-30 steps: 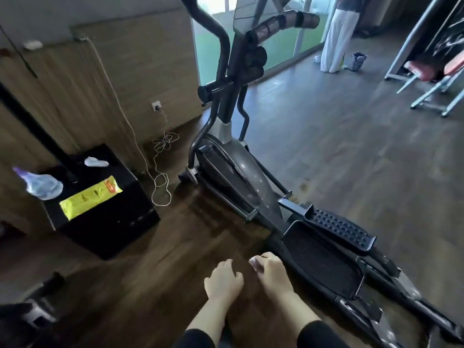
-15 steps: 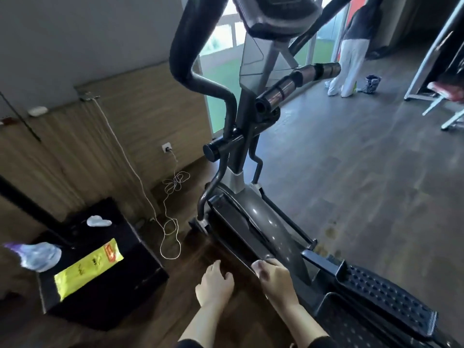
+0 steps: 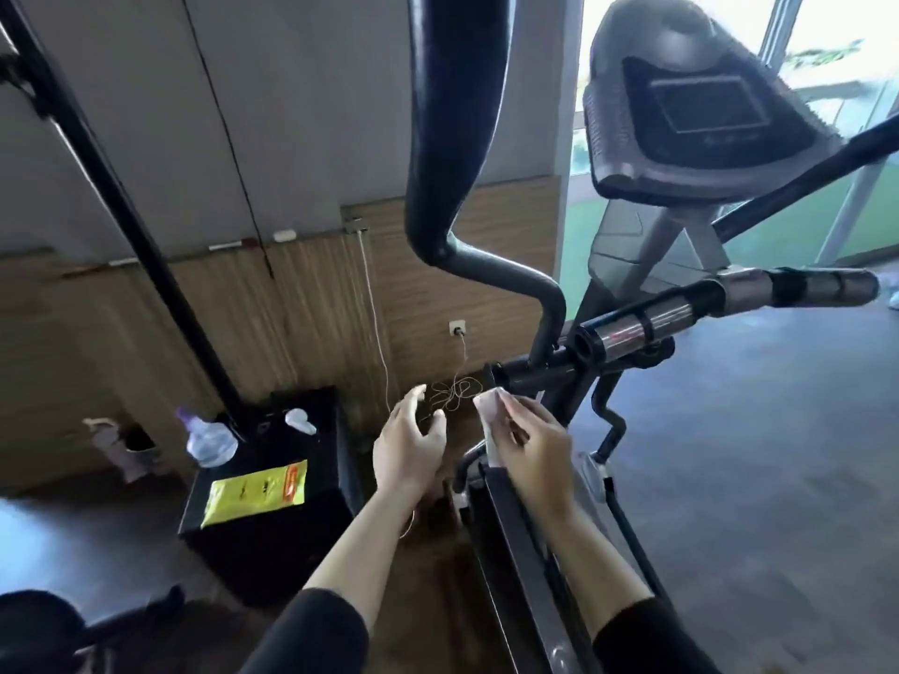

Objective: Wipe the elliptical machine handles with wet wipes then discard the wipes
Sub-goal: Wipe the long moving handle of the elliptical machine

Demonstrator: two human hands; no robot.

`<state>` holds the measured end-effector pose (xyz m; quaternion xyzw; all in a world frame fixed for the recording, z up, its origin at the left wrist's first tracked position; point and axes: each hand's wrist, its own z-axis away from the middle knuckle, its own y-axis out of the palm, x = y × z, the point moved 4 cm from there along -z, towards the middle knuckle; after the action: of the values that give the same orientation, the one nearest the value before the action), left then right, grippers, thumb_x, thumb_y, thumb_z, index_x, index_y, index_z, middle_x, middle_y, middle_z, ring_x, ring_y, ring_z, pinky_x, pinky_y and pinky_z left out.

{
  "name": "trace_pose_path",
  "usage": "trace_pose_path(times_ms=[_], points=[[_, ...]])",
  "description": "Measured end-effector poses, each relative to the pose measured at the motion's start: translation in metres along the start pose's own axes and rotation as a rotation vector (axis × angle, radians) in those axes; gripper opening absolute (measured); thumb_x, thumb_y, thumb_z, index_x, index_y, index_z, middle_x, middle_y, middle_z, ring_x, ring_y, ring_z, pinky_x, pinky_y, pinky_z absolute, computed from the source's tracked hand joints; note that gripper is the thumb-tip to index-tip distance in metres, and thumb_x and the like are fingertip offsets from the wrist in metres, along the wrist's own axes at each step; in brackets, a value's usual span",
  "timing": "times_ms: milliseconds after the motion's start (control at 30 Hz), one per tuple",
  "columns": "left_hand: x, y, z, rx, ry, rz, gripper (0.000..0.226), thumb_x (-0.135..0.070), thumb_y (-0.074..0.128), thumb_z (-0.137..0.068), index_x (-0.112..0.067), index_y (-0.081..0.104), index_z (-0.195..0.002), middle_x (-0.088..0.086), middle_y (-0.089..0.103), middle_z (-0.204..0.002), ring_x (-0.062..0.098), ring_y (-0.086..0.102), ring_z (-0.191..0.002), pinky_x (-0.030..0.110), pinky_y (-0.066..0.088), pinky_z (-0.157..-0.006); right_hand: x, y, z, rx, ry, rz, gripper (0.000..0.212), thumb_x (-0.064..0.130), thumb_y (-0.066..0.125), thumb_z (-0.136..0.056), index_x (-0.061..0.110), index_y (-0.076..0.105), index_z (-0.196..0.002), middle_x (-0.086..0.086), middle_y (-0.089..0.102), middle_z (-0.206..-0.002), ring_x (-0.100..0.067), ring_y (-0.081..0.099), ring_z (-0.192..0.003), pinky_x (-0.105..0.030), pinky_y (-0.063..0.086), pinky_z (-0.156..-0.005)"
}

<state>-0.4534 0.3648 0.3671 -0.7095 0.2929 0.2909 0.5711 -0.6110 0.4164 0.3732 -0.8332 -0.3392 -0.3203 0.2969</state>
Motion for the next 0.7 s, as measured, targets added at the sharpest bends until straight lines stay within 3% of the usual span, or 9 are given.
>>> trace_pose_path(times_ms=[200, 267, 333, 433, 533, 633, 700], points=[[-0.062, -0.057, -0.021, -0.165, 0.22, 0.093, 0.045, -0.027, 0.058, -0.093, -0.026, 0.047, -0.137, -0.011, 0.056, -0.133, 0.008, 0.05, -0.124, 0.02, 0.035, -0.095, 0.064, -0.017, -0.08, -0.213, -0.185, -0.196, 0.03, 0.005, 0.07, -0.082, 0.005, 0.067, -0.112, -0.004, 0.068, -0.105, -0.006, 0.064, -0.095, -0.016, 0.051, -0.084], [-0.081, -0.075, -0.026, -0.195, 0.258, 0.113, 0.045, -0.029, 0.057, -0.093, -0.028, 0.048, -0.137, -0.011, 0.056, -0.133, 0.007, 0.05, -0.124, 0.02, 0.034, -0.094, 0.078, -0.017, -0.1, -0.268, -0.202, -0.223, 0.028, 0.013, 0.07, -0.085, 0.01, 0.068, -0.112, -0.001, 0.069, -0.107, 0.0, 0.062, -0.097, -0.025, 0.054, -0.083], [-0.097, -0.091, -0.028, -0.242, 0.287, 0.12, 0.043, -0.03, 0.057, -0.093, -0.029, 0.048, -0.136, -0.007, 0.057, -0.133, 0.009, 0.051, -0.123, 0.02, 0.035, -0.093, 0.089, -0.013, -0.114, -0.266, -0.194, -0.268, 0.026, 0.017, 0.068, -0.087, 0.011, 0.068, -0.112, 0.003, 0.068, -0.107, -0.006, 0.065, -0.096, -0.028, 0.055, -0.082], [-0.118, -0.108, -0.029, -0.295, 0.376, 0.173, 0.045, -0.027, 0.057, -0.091, -0.029, 0.049, -0.135, -0.007, 0.06, -0.13, 0.009, 0.055, -0.119, 0.027, 0.045, -0.095, 0.1, -0.002, -0.125, -0.214, -0.171, -0.318, 0.024, 0.018, 0.067, -0.087, 0.011, 0.07, -0.11, 0.008, 0.067, -0.102, 0.0, 0.06, -0.096, -0.016, 0.047, -0.087], [-0.13, -0.116, -0.029, -0.303, 0.443, 0.201, 0.044, -0.027, 0.058, -0.089, -0.028, 0.05, -0.133, -0.014, 0.061, -0.127, 0.004, 0.058, -0.116, 0.035, 0.048, -0.099, 0.098, 0.013, -0.128, -0.134, -0.089, -0.342, 0.026, 0.015, 0.069, -0.083, 0.018, 0.07, -0.109, 0.029, 0.06, -0.098, 0.005, 0.056, -0.099, -0.026, 0.044, -0.097], [-0.137, -0.122, -0.026, -0.316, 0.482, 0.173, 0.041, -0.025, 0.059, -0.092, -0.027, 0.052, -0.132, -0.015, 0.061, -0.126, 0.001, 0.057, -0.115, 0.034, 0.048, -0.099, 0.093, 0.021, -0.127, -0.128, -0.09, -0.327, 0.028, 0.009, 0.069, -0.082, 0.014, 0.069, -0.11, 0.018, 0.062, -0.102, 0.012, 0.056, -0.094, -0.006, 0.042, -0.086], [-0.141, -0.126, -0.023, -0.315, 0.51, 0.184, 0.04, -0.02, 0.06, -0.093, -0.025, 0.052, -0.132, -0.014, 0.062, -0.126, 0.0, 0.058, -0.114, 0.033, 0.048, -0.098, 0.093, 0.023, -0.127, -0.151, -0.1, -0.324, 0.028, 0.005, 0.069, -0.081, 0.011, 0.07, -0.108, 0.009, 0.064, -0.105, 0.011, 0.055, -0.093, -0.002, 0.04, -0.084]])
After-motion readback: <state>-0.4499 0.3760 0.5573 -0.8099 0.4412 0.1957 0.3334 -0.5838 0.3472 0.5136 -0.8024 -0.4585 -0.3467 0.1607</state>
